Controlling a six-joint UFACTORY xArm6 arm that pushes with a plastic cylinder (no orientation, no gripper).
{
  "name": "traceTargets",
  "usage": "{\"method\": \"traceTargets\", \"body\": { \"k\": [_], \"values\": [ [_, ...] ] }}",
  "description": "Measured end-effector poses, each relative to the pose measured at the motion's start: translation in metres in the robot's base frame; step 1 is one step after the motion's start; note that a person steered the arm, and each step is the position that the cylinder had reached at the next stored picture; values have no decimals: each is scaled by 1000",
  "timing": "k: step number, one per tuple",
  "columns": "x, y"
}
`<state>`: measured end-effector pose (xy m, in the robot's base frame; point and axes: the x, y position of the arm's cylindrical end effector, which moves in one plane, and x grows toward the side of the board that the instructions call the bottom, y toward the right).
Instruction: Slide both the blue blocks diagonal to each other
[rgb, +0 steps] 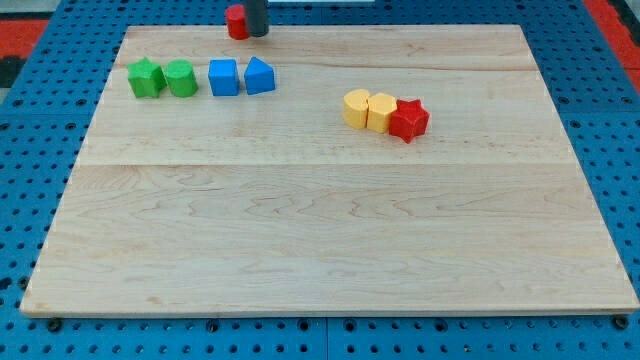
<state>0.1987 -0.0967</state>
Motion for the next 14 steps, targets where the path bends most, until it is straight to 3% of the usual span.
{"method": "traceTargets", "body": {
  "k": [4,7,8,10,14],
  "values": [
    [30,-24],
    [132,-40],
    [142,-37],
    [123,-37],
    [94,16]
  ]
}}
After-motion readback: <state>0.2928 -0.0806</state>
